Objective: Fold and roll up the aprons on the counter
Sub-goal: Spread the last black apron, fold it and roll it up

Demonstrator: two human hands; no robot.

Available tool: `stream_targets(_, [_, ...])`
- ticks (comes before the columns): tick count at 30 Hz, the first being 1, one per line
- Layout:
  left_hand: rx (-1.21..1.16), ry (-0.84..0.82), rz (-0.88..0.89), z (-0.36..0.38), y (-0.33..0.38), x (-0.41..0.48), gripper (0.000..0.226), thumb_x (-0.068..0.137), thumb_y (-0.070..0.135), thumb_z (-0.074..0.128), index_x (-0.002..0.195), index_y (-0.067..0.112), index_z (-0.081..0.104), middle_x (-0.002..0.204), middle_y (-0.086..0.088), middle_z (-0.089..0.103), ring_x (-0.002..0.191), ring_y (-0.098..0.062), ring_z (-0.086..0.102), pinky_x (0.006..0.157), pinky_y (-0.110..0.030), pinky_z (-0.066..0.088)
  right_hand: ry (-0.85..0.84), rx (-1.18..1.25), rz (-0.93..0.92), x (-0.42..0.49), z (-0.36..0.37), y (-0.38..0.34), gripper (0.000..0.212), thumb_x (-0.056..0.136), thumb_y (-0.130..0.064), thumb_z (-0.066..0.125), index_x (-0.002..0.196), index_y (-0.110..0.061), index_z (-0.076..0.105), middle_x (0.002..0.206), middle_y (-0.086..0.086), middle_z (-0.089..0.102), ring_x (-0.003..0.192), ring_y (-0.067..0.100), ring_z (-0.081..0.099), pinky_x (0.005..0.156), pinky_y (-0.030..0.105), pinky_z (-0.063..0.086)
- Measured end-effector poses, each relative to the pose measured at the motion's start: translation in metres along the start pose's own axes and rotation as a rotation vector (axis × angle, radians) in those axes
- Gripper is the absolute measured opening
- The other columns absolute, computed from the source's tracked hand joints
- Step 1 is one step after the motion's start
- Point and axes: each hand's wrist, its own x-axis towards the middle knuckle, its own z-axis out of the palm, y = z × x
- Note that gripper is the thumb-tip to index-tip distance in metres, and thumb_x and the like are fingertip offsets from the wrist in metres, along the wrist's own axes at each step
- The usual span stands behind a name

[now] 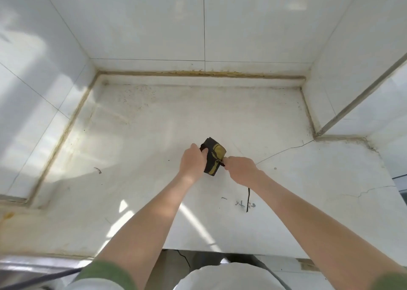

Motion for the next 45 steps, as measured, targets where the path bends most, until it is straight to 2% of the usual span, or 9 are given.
stream_targets(4, [0.681,0.121,0.587,0.037,-0.020,-0.004,0.073,0.045,0.015,0.077,0.110,0.011,0.043,0.094,-0.003,0.060,0.082,-0.020,0.057,0.072,-0.026,0.044,-0.100,0.169,0.037,0.010,0.027,-0.005,0.026,0.099,-0.008,0.032,0.119,-0.009,0.048,0.117,0.008,0.056,0.108,0.027,0.057,0.079,0.032,0.042])
stream_targets(7, [0.553,0.007,0.920,0.060,-0.017,0.007,0.037,0.060,0.009,0.059,0.095,0.008,0.048,0.084,-0.006,0.056,0.074,-0.023,0.055,0.068,-0.030,0.048,-0.093,0.267,0.071,0.018,0.033,-0.002,0.028,0.099,-0.006,0.032,0.120,-0.005,0.050,0.118,0.010,0.058,0.104,0.026,0.057,0.081,0.030,0.041])
stream_targets(10, [0.298,-0.165,0.817,0.067,-0.025,0.021,0.032,0.073,0.000,0.029,0.090,-0.001,0.057,0.088,-0.015,0.054,0.081,-0.031,0.053,0.077,-0.036,0.045,-0.039,0.456,0.092,0.015,0.036,0.010,0.029,0.100,-0.014,0.033,0.118,-0.012,0.055,0.110,0.009,0.063,0.094,0.026,0.057,0.077,0.032,0.043])
stream_targets(15, [0.027,-0.573,0.478,0.047,-0.013,0.032,0.028,0.093,-0.001,0.047,0.091,0.011,0.072,0.100,-0.002,0.044,0.096,-0.013,0.046,0.081,-0.003,0.030,-0.013,0.469,0.202,-0.005,0.036,0.042,0.022,0.098,-0.020,0.042,0.098,-0.012,0.062,0.084,-0.001,0.054,0.082,0.022,0.049,0.078,0.031,0.032])
stream_targets(19, [-0.268,-0.732,0.210,0.032,0.001,0.030,0.031,0.093,0.004,0.049,0.086,0.022,0.073,0.106,-0.005,0.057,0.100,-0.013,0.053,0.093,-0.021,0.037,-0.028,0.559,0.292,-0.022,0.038,0.054,0.025,0.096,-0.022,0.042,0.097,-0.008,0.062,0.093,0.003,0.061,0.089,0.024,0.053,0.083,0.032,0.034])
stream_targets(25, [-0.278,-0.686,0.088,0.038,0.011,0.029,0.050,0.103,0.043,0.029,0.085,0.021,0.069,0.071,0.004,0.033,0.068,-0.012,0.037,0.070,-0.023,0.032,-0.211,0.827,0.232,-0.047,0.017,0.053,0.023,0.094,-0.025,0.046,0.087,-0.010,0.062,0.072,-0.003,0.049,0.059,0.011,0.042,0.054,0.021,0.031])
stream_targets(31, [-0.023,-0.668,0.174,0.047,0.009,0.032,0.018,0.092,0.029,0.041,0.085,0.037,0.056,0.100,-0.005,0.054,0.088,-0.018,0.048,0.071,-0.029,0.036,-0.067,1.155,0.106,-0.042,-0.014,0.032,0.021,0.096,-0.020,0.049,0.085,-0.007,0.061,0.061,-0.005,0.047,0.038,0.002,0.031,0.041,0.011,0.024])
stream_targets(38, [0.007,-0.779,0.182,0.044,0.007,0.030,0.028,0.096,0.039,0.045,0.075,0.035,0.064,0.090,-0.001,0.048,0.092,-0.016,0.040,0.076,-0.029,0.032,0.173,1.379,0.276,-0.009,-0.018,0.022,0.030,0.095,-0.030,0.053,0.069,-0.015,0.056,0.078,-0.004,0.054,0.074,0.011,0.046,0.063,0.020,0.034])
stream_targets(45, [-0.176,-0.698,0.118,0.039,0.004,0.029,0.064,0.100,0.047,0.032,0.044,0.023,0.049,0.058,0.007,0.037,0.062,-0.013,0.035,0.068,-0.027,0.028,0.090,1.414,0.285,-0.009,0.008,0.021,0.027,0.095,-0.003,0.036,0.107,-0.008,0.059,0.077,0.003,0.060,0.064,0.014,0.051,0.059,0.021,0.045])
